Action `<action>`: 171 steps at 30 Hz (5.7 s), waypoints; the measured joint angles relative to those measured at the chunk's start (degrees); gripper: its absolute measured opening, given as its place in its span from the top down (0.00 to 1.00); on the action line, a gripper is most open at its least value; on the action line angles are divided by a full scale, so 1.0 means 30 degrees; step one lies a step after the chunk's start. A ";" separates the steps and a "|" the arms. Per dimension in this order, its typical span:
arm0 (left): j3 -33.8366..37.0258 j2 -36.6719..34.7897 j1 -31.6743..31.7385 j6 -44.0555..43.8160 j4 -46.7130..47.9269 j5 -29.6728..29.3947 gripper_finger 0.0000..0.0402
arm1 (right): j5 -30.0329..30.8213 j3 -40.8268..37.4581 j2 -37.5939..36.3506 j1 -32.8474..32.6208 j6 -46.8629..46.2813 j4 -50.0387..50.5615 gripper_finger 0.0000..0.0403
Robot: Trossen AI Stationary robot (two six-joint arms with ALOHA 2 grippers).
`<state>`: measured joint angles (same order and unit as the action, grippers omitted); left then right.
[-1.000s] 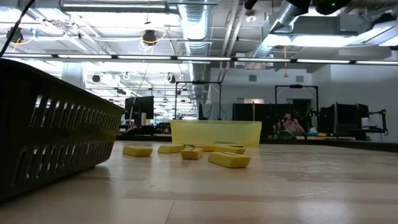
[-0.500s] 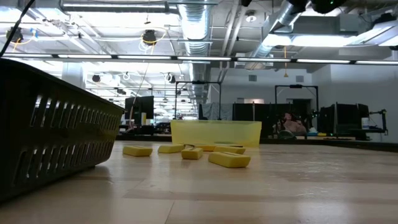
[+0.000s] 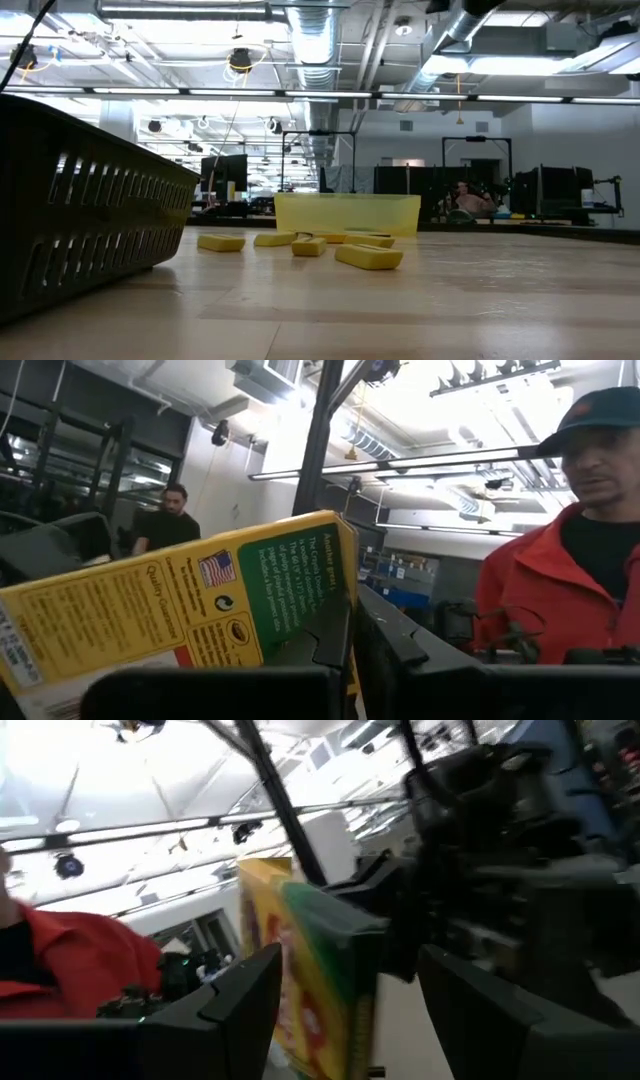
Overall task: Pick & Place School Supplies
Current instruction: Put the yellow crayon box into the yellow bin
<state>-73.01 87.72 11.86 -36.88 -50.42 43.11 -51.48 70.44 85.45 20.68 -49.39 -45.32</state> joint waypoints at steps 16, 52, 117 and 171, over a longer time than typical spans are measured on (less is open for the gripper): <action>-0.0002 -0.0038 0.0276 0.0005 -0.0475 0.1156 0.99 | -0.1521 0.0254 -0.0094 0.0300 0.2873 0.0012 0.93; 0.0007 -0.0007 0.9467 0.0890 0.5845 0.4064 0.77 | -0.3510 0.0466 -0.1236 0.8206 0.5857 0.8699 0.94; 0.7821 -0.0007 0.2686 0.7838 2.1425 -0.6109 0.73 | 0.7298 0.0451 -0.6044 0.4221 0.7948 1.6102 0.63; 1.0497 0.5319 0.1880 -0.2994 1.0930 -0.8059 0.63 | 0.5593 0.0451 -0.5900 0.3850 0.8451 1.5300 0.53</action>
<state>-41.52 103.68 17.50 -45.86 -17.63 18.94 -34.70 71.79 67.75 32.23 -24.03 0.58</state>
